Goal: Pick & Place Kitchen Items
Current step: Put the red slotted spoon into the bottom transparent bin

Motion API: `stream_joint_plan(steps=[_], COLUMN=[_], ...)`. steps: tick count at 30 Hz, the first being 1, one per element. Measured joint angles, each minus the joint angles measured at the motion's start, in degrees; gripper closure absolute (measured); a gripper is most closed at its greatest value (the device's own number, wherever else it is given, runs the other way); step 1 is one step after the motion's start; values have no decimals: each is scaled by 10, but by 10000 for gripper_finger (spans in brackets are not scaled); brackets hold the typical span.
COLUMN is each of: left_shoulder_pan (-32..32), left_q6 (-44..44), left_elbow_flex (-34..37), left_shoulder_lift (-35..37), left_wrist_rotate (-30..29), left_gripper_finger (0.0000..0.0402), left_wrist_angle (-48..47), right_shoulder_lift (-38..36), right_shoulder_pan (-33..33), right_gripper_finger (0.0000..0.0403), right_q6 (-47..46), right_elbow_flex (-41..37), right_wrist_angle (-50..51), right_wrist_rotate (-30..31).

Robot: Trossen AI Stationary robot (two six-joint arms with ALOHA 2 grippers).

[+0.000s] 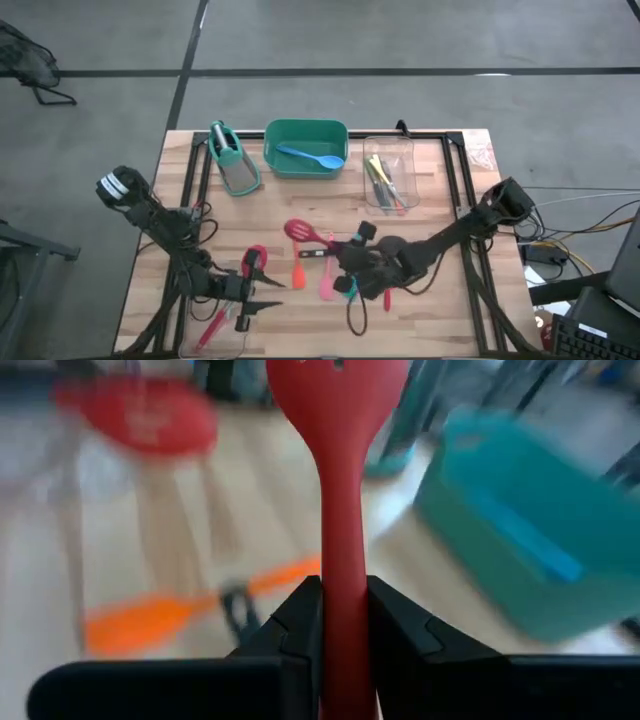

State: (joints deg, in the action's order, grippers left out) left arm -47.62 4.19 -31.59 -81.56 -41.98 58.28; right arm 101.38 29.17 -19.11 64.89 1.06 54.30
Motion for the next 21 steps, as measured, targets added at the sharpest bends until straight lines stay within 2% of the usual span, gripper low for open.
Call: stream_joint_plan(steps=[3,5,7,11,15,21], left_shoulder_pan=[16,30,48,95,132,154], left_q6=[-34,-48,-67,-112,-132,-123], left_elbow_flex=[0,0,0,-3,-4,-5], left_shoulder_lift=[0,0,0,0,0,0], left_wrist_rotate=[-57,-69,-64,-16,21,22], left_gripper_finger=[225,225,225,225,225,225], left_wrist_angle=[-1,-4,-2,-2,0,25], right_shoulder_lift=[0,1,7,20,27,38], right_shoulder_pan=[22,33,39,42,41,38], right_gripper_finger=[348,348,349,347,345,348], right_q6=[41,77,117,164,169,165], right_elbow_flex=[10,12,12,12,12,12], right_wrist_angle=[-51,-96,-154,-226,-229,-236], right_wrist_rotate=[63,76,85,86,88,91])
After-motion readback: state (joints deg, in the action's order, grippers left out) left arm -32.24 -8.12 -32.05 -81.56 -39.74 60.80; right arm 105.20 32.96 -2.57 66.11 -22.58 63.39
